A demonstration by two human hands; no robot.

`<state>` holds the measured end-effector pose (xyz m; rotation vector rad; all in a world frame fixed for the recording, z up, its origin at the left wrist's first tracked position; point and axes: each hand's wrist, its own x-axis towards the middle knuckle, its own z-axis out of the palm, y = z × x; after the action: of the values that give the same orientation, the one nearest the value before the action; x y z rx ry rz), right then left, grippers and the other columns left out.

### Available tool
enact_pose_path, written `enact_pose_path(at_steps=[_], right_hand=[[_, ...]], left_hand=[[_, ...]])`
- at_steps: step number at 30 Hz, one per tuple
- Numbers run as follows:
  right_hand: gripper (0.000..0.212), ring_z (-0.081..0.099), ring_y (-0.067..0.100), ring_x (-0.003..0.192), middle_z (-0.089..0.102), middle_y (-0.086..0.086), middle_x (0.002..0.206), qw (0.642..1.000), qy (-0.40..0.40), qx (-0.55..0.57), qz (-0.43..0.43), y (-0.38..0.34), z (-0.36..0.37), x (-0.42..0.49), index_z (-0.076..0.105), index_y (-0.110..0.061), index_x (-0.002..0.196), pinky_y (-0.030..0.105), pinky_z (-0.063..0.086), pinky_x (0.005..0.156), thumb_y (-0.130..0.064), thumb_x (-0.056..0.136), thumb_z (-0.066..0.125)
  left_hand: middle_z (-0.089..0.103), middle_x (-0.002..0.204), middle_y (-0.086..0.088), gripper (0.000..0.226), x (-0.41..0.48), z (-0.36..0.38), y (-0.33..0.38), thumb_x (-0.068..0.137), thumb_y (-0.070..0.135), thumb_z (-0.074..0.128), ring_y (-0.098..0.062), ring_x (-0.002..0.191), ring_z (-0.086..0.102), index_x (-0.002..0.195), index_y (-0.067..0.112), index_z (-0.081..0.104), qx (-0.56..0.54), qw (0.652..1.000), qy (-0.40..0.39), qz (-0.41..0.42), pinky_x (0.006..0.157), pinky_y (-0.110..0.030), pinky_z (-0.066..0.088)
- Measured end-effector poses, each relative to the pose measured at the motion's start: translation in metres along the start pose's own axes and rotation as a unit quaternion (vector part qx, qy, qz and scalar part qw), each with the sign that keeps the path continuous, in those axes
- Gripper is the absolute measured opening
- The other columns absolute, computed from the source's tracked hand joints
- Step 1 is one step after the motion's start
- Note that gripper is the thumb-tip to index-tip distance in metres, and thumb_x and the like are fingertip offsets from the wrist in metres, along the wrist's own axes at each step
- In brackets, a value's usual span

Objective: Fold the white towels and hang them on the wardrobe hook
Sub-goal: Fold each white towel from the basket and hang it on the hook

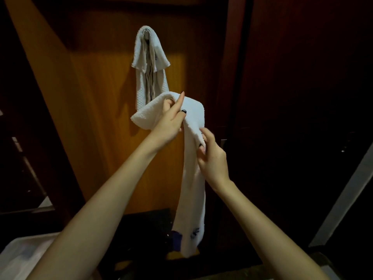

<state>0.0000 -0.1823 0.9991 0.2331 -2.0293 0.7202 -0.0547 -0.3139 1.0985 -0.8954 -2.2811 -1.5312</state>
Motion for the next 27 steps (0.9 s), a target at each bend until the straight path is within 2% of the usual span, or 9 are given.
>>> enact_pose_path(at_steps=[2,4,6,10,13,17,20,23,27], right_hand=[[0.043,0.066,0.031,0.091,0.064,0.018,0.114,0.995,-0.025,-0.055,-0.078,0.012,-0.005,0.000,0.058,-0.012,0.130,0.039,0.060,0.068,0.001,0.089,0.060],[0.026,0.066,0.025,0.092,0.066,0.010,0.110,0.996,-0.018,-0.071,-0.058,0.023,-0.011,0.002,0.068,-0.013,0.113,0.041,0.060,0.070,-0.006,0.088,0.066],[0.021,0.065,0.024,0.096,0.067,0.008,0.107,0.995,0.003,-0.087,-0.045,0.029,-0.015,0.003,0.069,-0.011,0.108,0.040,0.059,0.074,-0.007,0.088,0.065],[0.023,0.058,0.027,0.090,0.058,0.015,0.104,0.985,-0.003,-0.153,-0.085,0.030,-0.009,-0.002,0.062,-0.002,0.109,0.028,0.048,0.059,-0.005,0.087,0.063],[0.022,0.057,0.029,0.086,0.057,0.015,0.098,0.987,0.002,-0.150,-0.062,0.035,-0.011,-0.006,0.065,-0.003,0.102,0.025,0.038,0.059,0.002,0.081,0.068],[0.020,0.065,0.032,0.090,0.066,0.019,0.104,0.986,0.007,-0.136,-0.096,0.039,-0.017,-0.009,0.068,0.001,0.104,0.033,0.054,0.066,0.004,0.086,0.060],[0.024,0.066,0.025,0.089,0.067,0.013,0.103,0.992,-0.014,-0.102,-0.071,0.025,-0.013,-0.010,0.065,-0.002,0.108,0.036,0.059,0.070,-0.018,0.093,0.057],[0.047,0.066,0.023,0.092,0.065,0.013,0.105,0.993,-0.021,-0.116,-0.008,0.011,-0.006,-0.009,0.061,-0.002,0.111,0.031,0.056,0.069,-0.044,0.092,0.054],[0.038,0.060,0.034,0.101,0.061,0.020,0.112,0.987,0.020,-0.155,0.039,0.007,0.004,-0.002,0.060,0.002,0.110,0.043,0.055,0.078,-0.023,0.084,0.072]], left_hand=[[0.028,0.119,0.000,0.051,0.002,-0.001,-0.003,0.103,0.021,0.034,-0.012,0.097,0.045,0.151,0.025,0.020,0.047,0.999,0.009,0.013,0.091,-0.038,0.051],[0.027,0.115,0.000,0.050,0.001,0.002,-0.005,0.103,0.022,0.034,-0.011,0.100,0.043,0.151,0.023,0.020,0.070,0.997,-0.001,0.031,0.096,-0.039,0.049],[0.027,0.114,0.000,0.051,0.000,0.006,-0.006,0.103,0.022,0.035,-0.015,0.105,0.044,0.151,0.023,0.020,0.061,0.997,-0.013,0.037,0.092,-0.037,0.053],[0.026,0.117,0.002,0.052,0.001,0.011,-0.003,0.103,0.018,0.036,-0.014,0.097,0.049,0.151,0.023,0.019,-0.025,0.999,-0.021,0.014,0.080,-0.033,0.058],[0.025,0.121,0.004,0.054,0.001,0.014,-0.002,0.102,0.016,0.038,-0.009,0.097,0.048,0.152,0.025,0.018,-0.007,0.999,-0.021,0.027,0.072,-0.020,0.057],[0.026,0.122,0.005,0.056,0.000,0.016,-0.001,0.101,0.012,0.040,-0.011,0.101,0.051,0.151,0.025,0.019,-0.057,0.998,-0.015,0.017,0.070,-0.019,0.056],[0.025,0.127,-0.001,0.056,0.000,0.021,0.003,0.101,0.011,0.039,-0.021,0.106,0.054,0.152,0.021,0.017,-0.119,0.993,-0.001,-0.010,0.075,-0.026,0.058],[0.023,0.134,-0.006,0.055,-0.001,0.024,0.009,0.102,0.010,0.036,-0.024,0.110,0.057,0.152,0.020,0.017,-0.167,0.986,0.009,-0.025,0.074,-0.024,0.058],[0.022,0.139,-0.009,0.054,0.003,0.023,0.016,0.102,0.011,0.036,-0.023,0.111,0.060,0.152,0.019,0.016,-0.207,0.977,0.034,-0.029,0.078,-0.027,0.058]])
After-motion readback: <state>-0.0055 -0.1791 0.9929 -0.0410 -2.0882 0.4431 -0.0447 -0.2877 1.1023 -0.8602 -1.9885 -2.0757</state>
